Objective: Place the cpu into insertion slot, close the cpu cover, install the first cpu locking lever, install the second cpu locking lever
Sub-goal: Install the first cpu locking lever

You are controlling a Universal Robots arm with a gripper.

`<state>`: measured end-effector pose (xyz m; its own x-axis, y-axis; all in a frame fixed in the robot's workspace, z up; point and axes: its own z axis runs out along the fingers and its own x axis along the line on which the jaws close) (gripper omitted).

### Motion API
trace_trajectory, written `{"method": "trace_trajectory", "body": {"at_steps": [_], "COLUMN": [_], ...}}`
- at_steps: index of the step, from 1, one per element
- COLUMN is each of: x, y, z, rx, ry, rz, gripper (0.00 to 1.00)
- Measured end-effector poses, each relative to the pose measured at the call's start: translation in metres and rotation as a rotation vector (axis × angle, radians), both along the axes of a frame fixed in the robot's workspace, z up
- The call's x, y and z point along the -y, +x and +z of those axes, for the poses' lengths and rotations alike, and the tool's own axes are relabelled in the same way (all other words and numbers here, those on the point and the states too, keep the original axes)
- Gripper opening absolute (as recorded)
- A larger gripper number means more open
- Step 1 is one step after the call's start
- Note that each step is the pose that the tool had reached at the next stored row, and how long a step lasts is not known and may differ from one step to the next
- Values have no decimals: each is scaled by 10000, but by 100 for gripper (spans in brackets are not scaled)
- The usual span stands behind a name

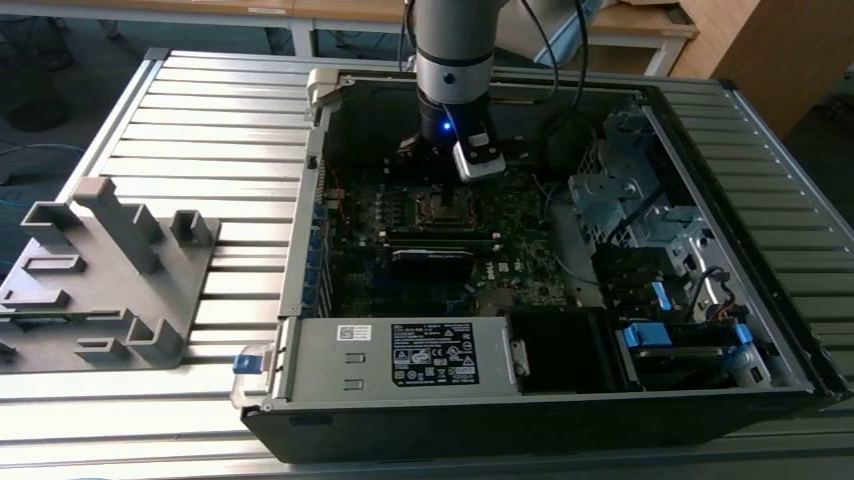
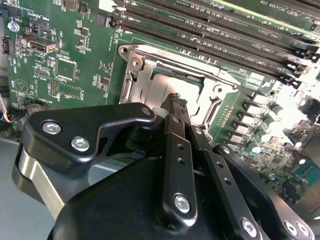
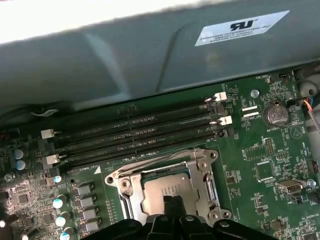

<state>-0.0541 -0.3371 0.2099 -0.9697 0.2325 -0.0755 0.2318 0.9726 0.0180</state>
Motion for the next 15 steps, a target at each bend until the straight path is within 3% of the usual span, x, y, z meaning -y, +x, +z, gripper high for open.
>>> {"method": "trace_trajectory", "body": {"at_steps": [5, 11, 15], "x": [0, -1, -1], "y": [58, 60, 60], "z": [-3, -4, -18], "rx": [-33, -38, -37], "ry": [2, 1, 2], "rz": [-2, 25, 543], "gripper": [11, 11, 11]}}
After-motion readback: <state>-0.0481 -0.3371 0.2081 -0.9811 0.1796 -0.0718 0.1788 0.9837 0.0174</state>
